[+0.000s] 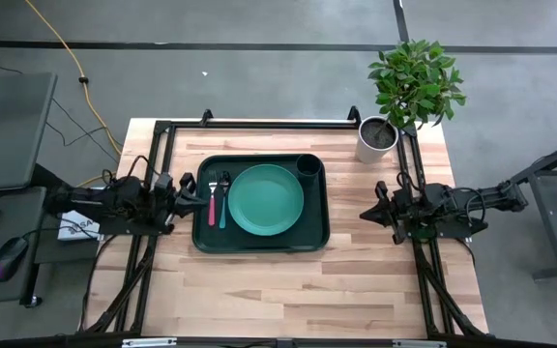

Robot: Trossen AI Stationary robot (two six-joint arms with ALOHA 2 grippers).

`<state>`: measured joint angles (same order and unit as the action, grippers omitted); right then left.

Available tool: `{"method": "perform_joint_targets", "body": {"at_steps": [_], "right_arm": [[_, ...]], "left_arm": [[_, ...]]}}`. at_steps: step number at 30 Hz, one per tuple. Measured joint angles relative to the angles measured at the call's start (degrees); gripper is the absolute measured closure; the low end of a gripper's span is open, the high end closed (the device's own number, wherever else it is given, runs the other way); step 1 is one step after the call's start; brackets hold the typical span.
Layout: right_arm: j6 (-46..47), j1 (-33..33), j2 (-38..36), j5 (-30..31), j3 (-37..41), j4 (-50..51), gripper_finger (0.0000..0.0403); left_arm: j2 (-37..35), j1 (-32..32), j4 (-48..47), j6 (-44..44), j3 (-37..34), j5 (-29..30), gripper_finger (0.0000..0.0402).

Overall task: Pick and place plate/cup/fork/spoon on tray
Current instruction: Return to Home Position

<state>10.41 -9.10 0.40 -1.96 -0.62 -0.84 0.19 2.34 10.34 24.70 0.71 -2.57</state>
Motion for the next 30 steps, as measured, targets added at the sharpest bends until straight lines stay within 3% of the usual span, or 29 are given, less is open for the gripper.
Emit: {"method": "perform_joint_targets", "body": {"at_steps": [4,7,30], "right_arm": [[0.00,0.00,0.13,0.04,-0.02,0.15,0.0402],[0.00,0.00,0.28,0.04,-0.02,0.19,0.0402],[0.00,0.00,0.28,0.04,-0.04,0.26,0.0402]], "left_arm": [[0.04,-4.87,-7.19,-19.72,0.01,0.66,0.0401],[0.10,-5.72,-10.26,-24.38,-0.04,2.80,0.0401],[0.50,-2.64,-9.92,-24.91,0.02,3.26,0.0401]]}}
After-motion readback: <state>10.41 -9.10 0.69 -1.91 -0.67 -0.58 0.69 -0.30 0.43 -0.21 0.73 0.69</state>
